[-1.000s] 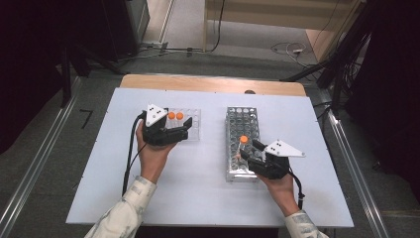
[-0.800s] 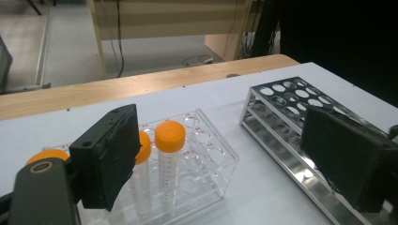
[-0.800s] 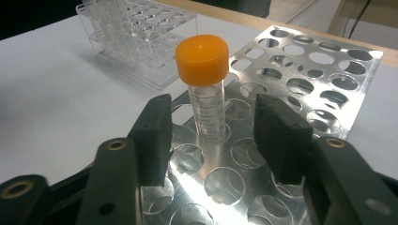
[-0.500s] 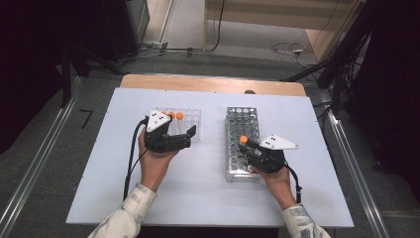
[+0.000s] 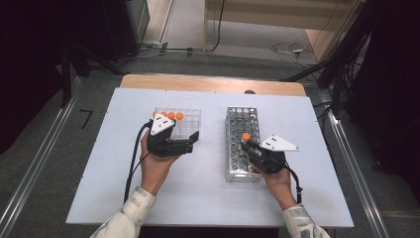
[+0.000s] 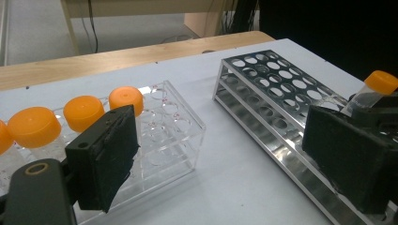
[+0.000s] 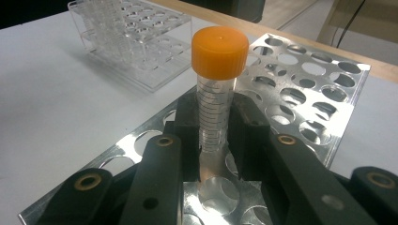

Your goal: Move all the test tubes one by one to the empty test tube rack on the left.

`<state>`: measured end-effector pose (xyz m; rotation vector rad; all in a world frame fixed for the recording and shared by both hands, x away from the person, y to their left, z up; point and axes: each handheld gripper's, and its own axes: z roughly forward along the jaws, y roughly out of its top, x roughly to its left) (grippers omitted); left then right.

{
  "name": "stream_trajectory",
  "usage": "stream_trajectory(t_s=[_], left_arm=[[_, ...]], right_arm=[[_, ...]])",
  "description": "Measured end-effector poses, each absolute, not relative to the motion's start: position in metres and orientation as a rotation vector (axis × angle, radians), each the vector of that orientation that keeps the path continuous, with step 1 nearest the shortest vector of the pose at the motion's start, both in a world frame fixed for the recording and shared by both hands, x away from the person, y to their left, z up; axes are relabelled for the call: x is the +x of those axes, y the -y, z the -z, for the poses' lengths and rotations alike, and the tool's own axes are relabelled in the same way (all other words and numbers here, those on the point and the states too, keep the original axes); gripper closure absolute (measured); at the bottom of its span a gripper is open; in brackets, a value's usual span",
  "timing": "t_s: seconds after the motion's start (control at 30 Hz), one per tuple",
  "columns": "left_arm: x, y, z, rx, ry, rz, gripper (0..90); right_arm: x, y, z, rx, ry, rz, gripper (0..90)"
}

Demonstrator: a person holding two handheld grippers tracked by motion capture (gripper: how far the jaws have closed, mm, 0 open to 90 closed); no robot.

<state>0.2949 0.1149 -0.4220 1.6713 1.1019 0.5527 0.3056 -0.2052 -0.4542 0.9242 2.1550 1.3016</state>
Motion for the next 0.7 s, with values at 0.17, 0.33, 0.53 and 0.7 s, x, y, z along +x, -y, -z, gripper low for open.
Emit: stream_trajectory(t_s=[0.17,0.33,0.53,0.7], left_arm=[[0.294,-0.115,0.423,1.667,-1.103,-0.556,11.7],[0.293,-0.115,0.422,1.656,-1.099,-0.541,11.8],[0.29,-0.116,0.42,1.643,-1.086,-0.531,11.6],[0.285,-0.118,0.413,1.614,-1.064,-0.513,11.5]], right_arm=[[0.301,0.206,0.445,0.913,-2.118,-1.321,72.5],[0.298,0.208,0.435,0.9,-2.09,-1.346,72.5],[0.289,0.209,0.42,0.879,-2.043,-1.383,72.6],[0.282,0.198,0.408,0.85,-2.049,-1.428,72.6]])
